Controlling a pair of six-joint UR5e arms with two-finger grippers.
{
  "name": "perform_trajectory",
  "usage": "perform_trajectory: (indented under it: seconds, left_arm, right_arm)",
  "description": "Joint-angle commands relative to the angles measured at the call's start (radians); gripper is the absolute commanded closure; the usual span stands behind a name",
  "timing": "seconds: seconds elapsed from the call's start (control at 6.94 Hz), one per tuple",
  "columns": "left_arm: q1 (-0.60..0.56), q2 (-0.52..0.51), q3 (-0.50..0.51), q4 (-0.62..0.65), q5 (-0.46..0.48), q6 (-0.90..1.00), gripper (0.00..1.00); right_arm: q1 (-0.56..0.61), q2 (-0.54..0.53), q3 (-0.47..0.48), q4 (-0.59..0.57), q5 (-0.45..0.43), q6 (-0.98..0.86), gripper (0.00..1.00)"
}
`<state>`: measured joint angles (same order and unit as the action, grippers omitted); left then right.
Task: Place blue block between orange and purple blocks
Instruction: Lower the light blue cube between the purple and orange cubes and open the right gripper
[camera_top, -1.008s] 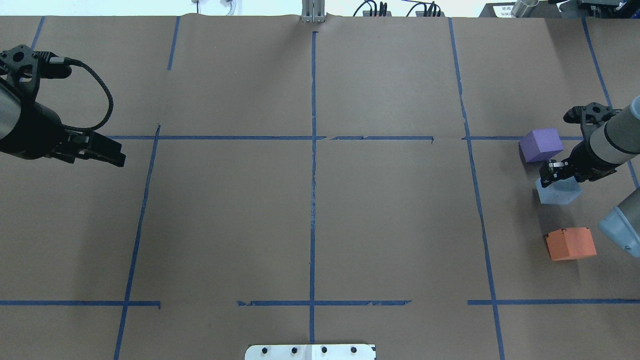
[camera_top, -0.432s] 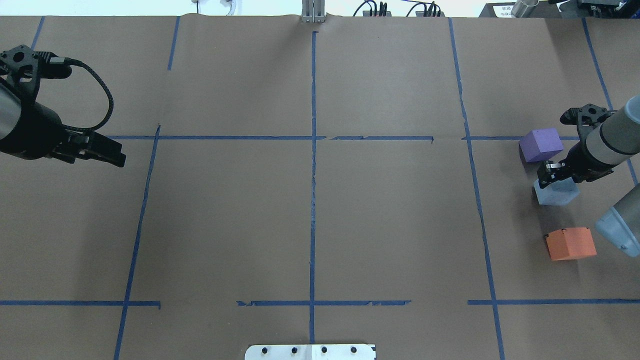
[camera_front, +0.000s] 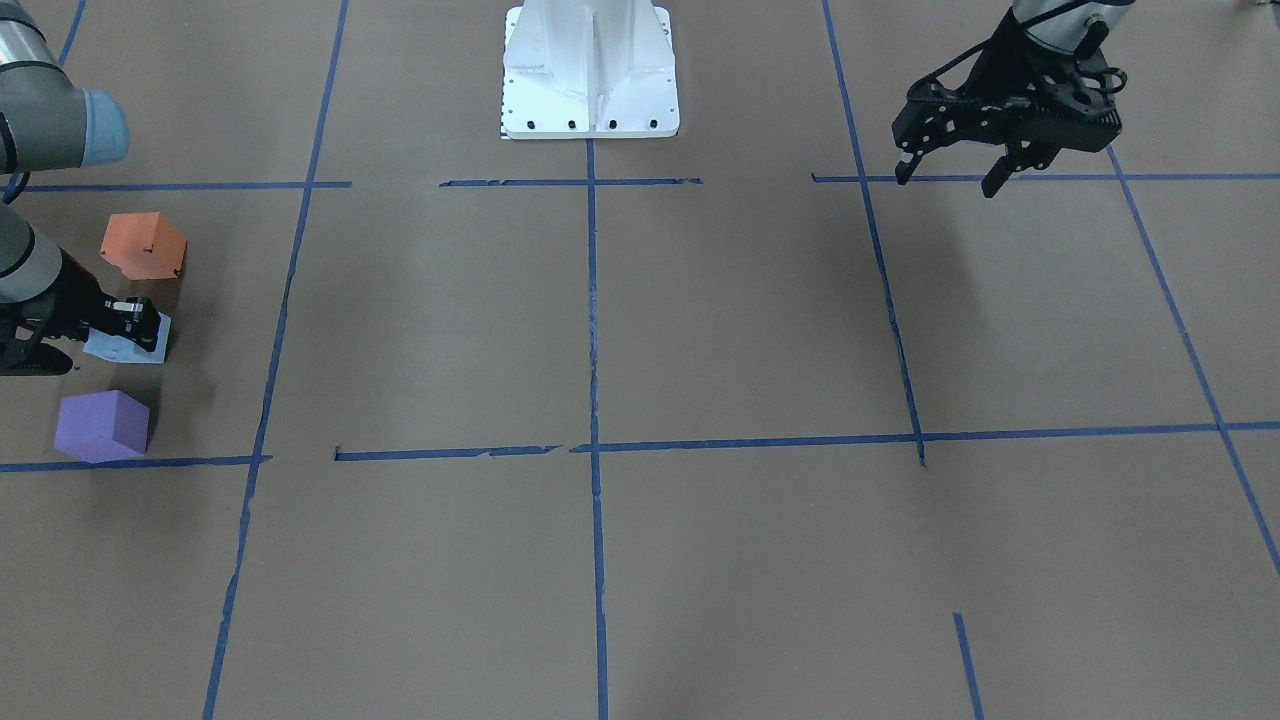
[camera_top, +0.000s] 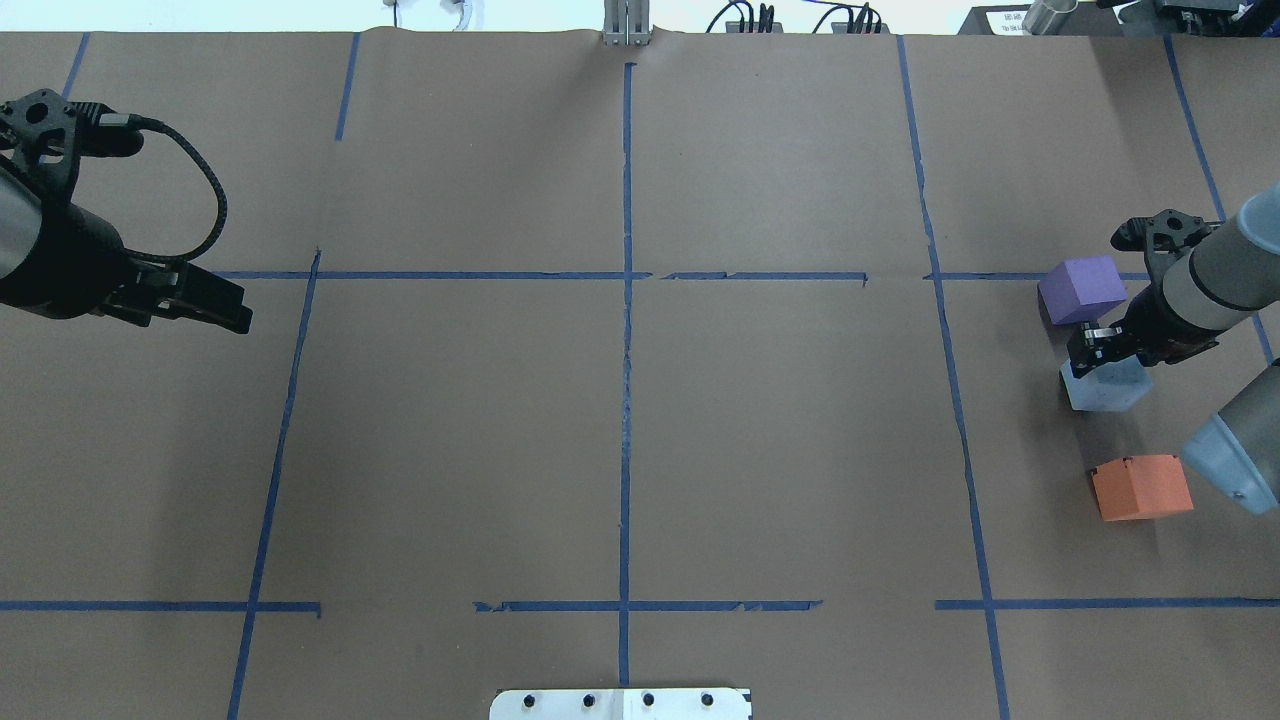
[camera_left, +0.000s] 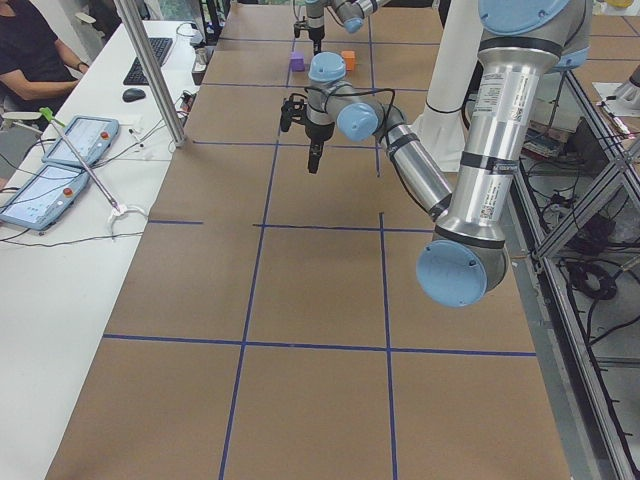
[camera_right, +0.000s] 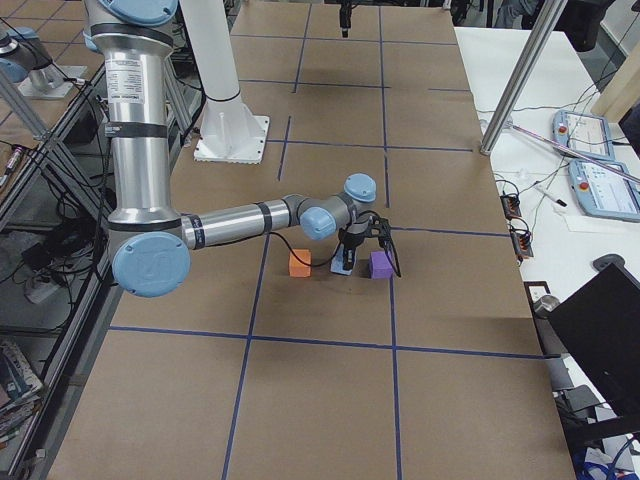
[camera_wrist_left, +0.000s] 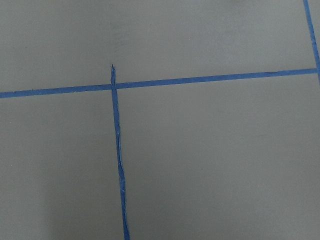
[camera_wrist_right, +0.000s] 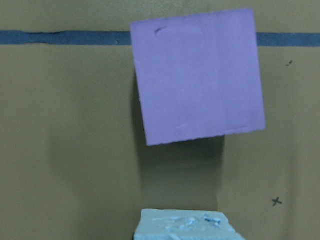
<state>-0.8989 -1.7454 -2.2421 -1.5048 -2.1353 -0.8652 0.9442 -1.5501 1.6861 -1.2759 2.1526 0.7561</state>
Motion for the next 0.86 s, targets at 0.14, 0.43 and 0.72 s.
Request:
perform_trajectory:
  seconds: [0.14, 0.43, 0.72]
  left_arm:
    - [0.0, -0.002, -0.004, 0.0, 0.0, -0.002, 0.0]
    - [0.0, -0.002, -0.007, 0.0, 0.002, -0.017, 0.0]
    - [0.003, -0.003, -0.004, 0.0, 0.006, -0.02, 0.0]
  right_arm:
    - [0.001, -0.001, 0.006, 0.001, -0.002, 0.005, 0.0]
    - [0.002, -0.001, 0.024, 0.001, 0.0, -0.003, 0.0]
    - [0.024, -0.036, 0.119, 0.001, 0.003, -0.006, 0.0]
